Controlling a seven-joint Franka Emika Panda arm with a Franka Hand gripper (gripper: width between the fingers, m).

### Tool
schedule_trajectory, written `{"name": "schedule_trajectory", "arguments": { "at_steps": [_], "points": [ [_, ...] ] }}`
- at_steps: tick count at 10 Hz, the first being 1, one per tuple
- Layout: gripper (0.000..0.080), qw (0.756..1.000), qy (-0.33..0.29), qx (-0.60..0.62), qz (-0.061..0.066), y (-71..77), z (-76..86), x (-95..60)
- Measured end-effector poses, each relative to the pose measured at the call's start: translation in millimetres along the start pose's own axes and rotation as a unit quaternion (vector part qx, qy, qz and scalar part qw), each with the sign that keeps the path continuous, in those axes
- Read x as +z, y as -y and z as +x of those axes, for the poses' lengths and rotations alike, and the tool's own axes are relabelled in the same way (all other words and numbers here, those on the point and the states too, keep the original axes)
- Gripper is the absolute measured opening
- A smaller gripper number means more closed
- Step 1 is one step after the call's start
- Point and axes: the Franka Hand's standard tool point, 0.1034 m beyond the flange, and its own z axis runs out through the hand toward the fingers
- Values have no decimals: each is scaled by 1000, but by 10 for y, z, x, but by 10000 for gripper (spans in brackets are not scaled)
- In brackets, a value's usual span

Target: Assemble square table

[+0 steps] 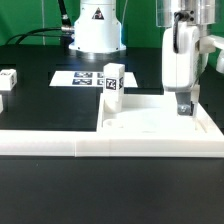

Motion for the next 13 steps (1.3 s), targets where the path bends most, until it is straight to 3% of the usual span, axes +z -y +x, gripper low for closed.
{"name": "schedule_trajectory", "arguments": {
  "at_steps": [1,2,5,8,9,10,12,13],
  "points": [
    [622,1000,0,-7,0,0,0,1],
    [644,1000,0,-32,0,0,-3,0],
    [649,971,7,-239,33,20,46,-62],
    [649,946,2,-323,32,25,52,-57],
    [649,919,-2,-394,33,39,64,-67],
    [649,871,-6,-490,34,84,83,-107],
    [649,767,0,-641,26,178,40,-174],
    [649,742,4,-670,21,156,40,-152]
  ]
}}
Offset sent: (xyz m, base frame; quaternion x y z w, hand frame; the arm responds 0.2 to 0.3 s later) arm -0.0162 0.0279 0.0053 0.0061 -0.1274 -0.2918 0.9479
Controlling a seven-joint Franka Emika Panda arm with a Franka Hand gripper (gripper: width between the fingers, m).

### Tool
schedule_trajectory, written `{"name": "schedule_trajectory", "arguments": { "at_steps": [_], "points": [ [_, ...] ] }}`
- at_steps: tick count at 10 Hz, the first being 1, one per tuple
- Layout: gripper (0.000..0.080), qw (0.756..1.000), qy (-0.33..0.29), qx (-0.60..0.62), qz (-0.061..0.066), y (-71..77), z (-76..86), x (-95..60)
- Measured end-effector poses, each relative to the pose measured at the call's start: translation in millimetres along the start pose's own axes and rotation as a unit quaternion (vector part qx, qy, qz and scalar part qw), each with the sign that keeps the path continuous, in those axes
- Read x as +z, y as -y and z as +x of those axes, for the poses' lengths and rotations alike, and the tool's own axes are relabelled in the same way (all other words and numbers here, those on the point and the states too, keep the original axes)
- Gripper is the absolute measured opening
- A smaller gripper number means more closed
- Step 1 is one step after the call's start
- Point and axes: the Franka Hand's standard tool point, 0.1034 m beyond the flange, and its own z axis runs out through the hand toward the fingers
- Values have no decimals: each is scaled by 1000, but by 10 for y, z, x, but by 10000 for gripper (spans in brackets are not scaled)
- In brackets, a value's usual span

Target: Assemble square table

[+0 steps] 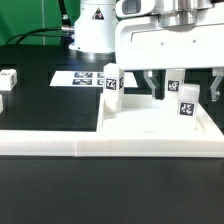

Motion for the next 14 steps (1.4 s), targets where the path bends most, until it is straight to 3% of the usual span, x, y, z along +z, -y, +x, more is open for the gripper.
{"name": "schedule_trajectory", "arguments": {
  "at_steps": [2,5,7,10,13,14],
  "points": [
    [649,996,5,-87,-11,-36,-58,113],
    [630,997,0,-74,-14,-40,-46,124],
    [294,999,-1,-35,-14,-41,-46,125],
    [301,999,-7,43,-27,-82,-21,126],
    [304,988,-22,137,-65,-46,-9,133],
    [308,982,-22,173,-72,-58,0,133]
  ]
}}
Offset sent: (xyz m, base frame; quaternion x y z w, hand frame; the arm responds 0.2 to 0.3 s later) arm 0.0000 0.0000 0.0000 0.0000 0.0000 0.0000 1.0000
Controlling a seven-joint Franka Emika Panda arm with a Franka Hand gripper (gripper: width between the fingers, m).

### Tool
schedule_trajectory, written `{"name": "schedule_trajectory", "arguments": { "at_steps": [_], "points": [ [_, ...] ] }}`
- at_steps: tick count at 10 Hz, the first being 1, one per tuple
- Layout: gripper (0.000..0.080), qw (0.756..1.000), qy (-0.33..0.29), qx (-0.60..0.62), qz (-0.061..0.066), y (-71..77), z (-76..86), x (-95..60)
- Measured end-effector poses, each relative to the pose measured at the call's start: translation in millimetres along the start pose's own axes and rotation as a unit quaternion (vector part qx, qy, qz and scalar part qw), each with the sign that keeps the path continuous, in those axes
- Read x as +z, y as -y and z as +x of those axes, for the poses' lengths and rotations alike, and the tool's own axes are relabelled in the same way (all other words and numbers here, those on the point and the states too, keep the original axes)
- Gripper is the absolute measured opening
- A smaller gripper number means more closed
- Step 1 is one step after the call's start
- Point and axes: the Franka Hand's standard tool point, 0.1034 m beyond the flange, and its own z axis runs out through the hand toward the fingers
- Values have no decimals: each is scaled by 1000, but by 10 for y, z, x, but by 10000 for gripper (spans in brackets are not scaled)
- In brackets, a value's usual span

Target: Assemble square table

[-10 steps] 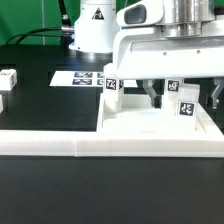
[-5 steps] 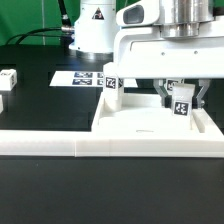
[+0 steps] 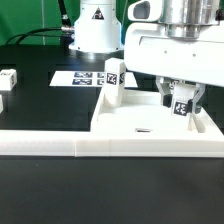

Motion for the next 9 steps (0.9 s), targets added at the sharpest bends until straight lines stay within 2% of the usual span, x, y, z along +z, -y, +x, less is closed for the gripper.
{"name": "schedule_trajectory", "arguments": {
  "at_steps": [2,4,5,6,7,8,9],
  "points": [
    [310,999,0,32,-4,-24,25,1],
    [305,995,-5,103,3,-15,54,-8],
    [366,995,-5,102,3,-17,54,-7],
    [366,995,-5,102,3,-16,54,-7],
    [551,995,-5,102,3,-17,54,-7],
    [622,995,-5,102,3,-17,54,-6],
    [622,995,-5,102,3,-17,54,-6]
  ]
}}
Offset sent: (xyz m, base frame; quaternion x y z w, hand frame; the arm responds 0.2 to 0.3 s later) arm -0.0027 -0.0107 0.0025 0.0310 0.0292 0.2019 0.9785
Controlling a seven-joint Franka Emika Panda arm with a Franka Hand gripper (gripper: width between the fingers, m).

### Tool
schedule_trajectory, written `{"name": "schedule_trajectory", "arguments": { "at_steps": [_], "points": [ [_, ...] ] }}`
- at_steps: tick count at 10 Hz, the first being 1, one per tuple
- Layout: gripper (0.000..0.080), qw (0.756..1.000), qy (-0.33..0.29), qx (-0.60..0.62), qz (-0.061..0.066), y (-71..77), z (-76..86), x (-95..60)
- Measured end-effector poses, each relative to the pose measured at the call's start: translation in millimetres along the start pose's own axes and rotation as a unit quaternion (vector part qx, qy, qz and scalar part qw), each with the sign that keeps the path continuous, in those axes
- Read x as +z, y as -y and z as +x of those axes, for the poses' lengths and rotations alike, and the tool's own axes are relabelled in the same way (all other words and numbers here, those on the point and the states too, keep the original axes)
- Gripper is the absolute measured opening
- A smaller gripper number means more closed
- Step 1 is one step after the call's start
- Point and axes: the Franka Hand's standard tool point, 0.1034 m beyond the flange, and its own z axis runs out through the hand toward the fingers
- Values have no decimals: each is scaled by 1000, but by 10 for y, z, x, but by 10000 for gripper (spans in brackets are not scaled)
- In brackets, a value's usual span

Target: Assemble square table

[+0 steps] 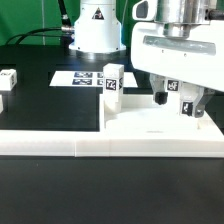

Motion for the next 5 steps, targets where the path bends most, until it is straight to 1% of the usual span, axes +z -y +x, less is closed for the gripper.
{"name": "schedule_trajectory", "arguments": {
  "at_steps": [1,5],
  "points": [
    [643,1000,0,0,0,0,0,0],
    [648,1000,0,0,0,0,0,0]
  ]
}}
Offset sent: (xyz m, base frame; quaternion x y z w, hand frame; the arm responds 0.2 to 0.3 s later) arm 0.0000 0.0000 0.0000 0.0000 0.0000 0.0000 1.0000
